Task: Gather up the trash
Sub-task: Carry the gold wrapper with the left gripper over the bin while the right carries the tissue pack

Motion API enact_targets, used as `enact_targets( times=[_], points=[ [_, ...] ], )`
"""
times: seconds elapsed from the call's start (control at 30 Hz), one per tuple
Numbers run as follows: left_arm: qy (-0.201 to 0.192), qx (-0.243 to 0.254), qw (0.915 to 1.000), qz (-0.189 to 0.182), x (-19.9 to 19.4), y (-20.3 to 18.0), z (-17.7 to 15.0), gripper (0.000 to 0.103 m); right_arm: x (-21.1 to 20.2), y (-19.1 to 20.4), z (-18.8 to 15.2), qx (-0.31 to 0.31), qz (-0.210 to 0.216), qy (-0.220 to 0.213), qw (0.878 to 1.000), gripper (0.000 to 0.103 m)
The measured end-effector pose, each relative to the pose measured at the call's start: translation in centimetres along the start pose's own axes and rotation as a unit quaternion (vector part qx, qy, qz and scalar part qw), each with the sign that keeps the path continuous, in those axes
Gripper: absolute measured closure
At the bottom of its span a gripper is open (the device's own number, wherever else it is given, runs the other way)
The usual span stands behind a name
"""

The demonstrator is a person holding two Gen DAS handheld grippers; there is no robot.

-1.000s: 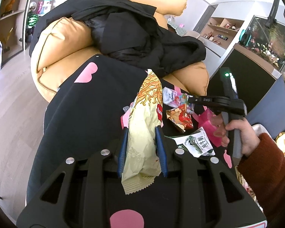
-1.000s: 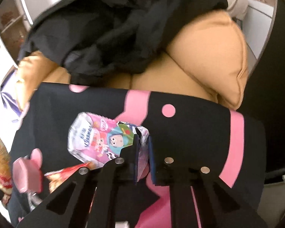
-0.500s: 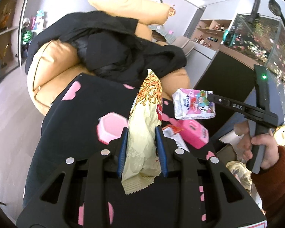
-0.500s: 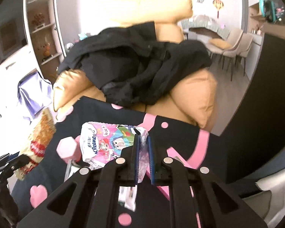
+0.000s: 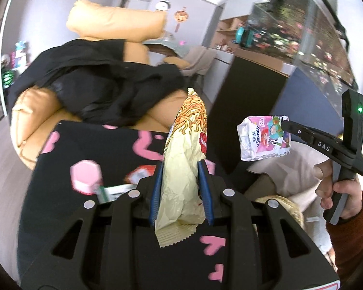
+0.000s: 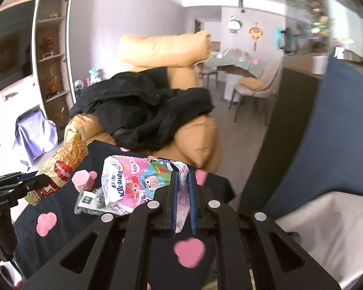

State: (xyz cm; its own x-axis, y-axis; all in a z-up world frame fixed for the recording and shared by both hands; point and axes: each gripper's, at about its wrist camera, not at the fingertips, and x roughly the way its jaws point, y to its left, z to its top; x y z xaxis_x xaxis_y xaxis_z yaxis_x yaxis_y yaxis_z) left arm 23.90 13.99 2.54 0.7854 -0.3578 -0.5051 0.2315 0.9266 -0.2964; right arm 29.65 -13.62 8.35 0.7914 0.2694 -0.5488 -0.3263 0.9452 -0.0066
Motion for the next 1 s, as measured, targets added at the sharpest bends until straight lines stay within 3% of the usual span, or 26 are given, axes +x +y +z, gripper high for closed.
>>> enact_targets(
  times=[0.27,0.5,0.73,1.0],
  points=[
    [0.029,0.038,0.9960,-0.076,2.7,-9.3,-1.4,0.076,-7.1,-7.8,-4.7,0.045,-0.063,-0.016,0.997,0.093],
    [0.056,0.066,0.9865,-0.139,5.0,-16.0,-3.2,0.076,-9.8,-13.3,-10.0,0.082,-0.100,0.017,0.991,0.093],
    [0.078,0.088,0.9746,-0.191,6.1,-20.4,-4.6,0.076,-9.7,-15.2,-15.4,0.108,-0.108,0.059,0.987,0.093],
    [0.116,0.086,0.9677,-0.207,8.2,-21.8,-6.5,0.076,-6.0,-15.8,-22.1,0.159,-0.064,0.131,0.977,0.091]
  ],
)
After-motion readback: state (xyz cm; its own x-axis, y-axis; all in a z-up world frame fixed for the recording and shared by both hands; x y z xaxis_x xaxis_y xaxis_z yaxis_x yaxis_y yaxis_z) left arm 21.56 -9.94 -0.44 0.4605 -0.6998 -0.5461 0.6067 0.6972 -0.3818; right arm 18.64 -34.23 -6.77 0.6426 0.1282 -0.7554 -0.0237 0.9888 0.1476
